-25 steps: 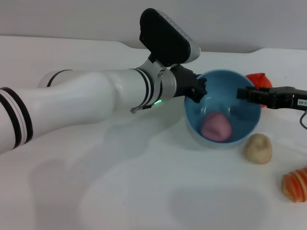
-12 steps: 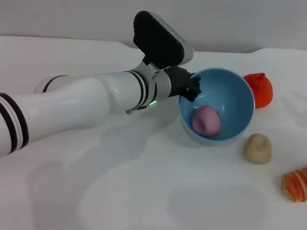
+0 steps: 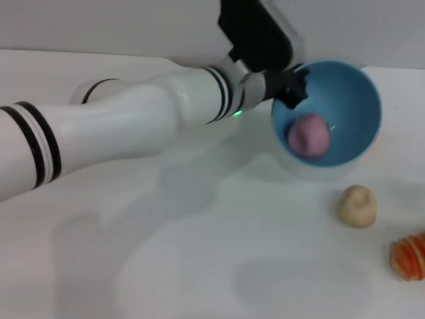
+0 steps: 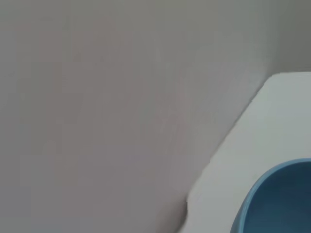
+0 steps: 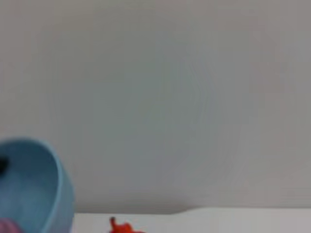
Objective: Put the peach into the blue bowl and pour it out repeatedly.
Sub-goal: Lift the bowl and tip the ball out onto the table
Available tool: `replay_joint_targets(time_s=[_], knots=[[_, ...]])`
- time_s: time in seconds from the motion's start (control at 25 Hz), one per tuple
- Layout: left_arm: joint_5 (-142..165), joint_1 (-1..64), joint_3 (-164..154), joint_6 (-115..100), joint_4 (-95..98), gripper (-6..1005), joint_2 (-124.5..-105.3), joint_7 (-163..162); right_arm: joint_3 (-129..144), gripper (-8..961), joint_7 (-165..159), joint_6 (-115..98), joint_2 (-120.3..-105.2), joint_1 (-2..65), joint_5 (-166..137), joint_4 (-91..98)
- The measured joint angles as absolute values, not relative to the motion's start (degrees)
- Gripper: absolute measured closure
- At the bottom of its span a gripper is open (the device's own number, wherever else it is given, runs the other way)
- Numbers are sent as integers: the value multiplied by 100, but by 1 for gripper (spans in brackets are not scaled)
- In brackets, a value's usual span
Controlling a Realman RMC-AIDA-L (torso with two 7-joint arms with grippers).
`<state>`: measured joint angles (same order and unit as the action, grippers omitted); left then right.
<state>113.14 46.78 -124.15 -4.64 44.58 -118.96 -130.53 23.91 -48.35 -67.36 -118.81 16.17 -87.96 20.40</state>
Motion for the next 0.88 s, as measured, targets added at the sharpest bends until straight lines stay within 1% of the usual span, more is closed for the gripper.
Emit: replay_joint_targets(time_s=[0.08, 0.44, 0.64, 0.88], knots=[[11318, 4712, -12495, -271, 4504, 1001, -11900, -12714, 2109, 248, -4472, -6743, -11888, 1607, -8751, 1754], [11321, 4650, -13943, 1518, 4634, 1000, -11908, -10386, 1450, 249, -4064, -6806, -11891, 1578, -8676, 836], [11398, 4443, -14782, 2859, 4664, 999, -11909, -9353, 1267, 249, -4056, -7004, -11892, 1535, -8587, 716], [12168, 4246, -14918, 3148, 4587, 999, -11909, -9171, 1210, 249, -4051, -7080, -11881, 1507, -8586, 728]])
